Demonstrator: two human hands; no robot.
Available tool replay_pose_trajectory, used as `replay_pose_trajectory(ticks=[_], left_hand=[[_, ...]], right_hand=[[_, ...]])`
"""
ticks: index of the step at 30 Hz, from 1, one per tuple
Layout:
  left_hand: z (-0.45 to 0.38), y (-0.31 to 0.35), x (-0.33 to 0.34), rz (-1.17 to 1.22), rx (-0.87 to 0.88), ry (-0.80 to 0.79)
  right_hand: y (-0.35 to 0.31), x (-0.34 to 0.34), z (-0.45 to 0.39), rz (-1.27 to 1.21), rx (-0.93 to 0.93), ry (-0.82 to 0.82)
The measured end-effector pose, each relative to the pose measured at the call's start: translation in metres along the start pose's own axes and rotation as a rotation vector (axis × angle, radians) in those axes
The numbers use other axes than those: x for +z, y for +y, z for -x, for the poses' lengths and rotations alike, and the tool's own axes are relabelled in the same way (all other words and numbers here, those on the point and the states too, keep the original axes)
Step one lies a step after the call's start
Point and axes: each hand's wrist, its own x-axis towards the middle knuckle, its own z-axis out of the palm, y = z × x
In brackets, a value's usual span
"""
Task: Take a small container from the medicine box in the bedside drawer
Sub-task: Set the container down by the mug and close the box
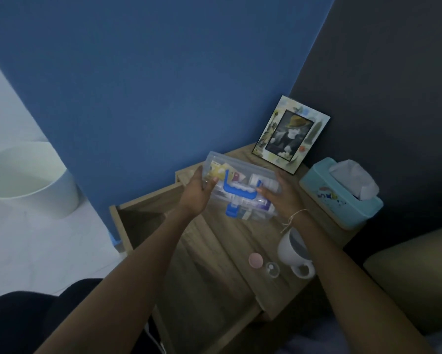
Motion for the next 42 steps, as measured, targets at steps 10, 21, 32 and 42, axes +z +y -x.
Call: replay_pose_trajectory(ticks=[10, 21, 32, 42], left_hand=[[0.025, 0.0, 0.022, 0.13, -0.185, 0.199], [0.064, -0.024, 0.053, 0.423, -0.472, 0.063], [0.062, -0.009, 0.038, 0.195, -0.013, 0.082], [0.031, -0.016, 0.028, -0.143, 0.074, 0.177]], right_hand=[[0.001, 0.001, 0.0, 0.049, 0.0, -0.013], [-0.001, 0.011, 0.004, 0.034, 0.019, 0.028], [-0.003, 0.026, 0.013, 0.352, -0.012, 0.003], [-0.006, 0.023, 0.015, 0.716, -0.139, -0.029]])
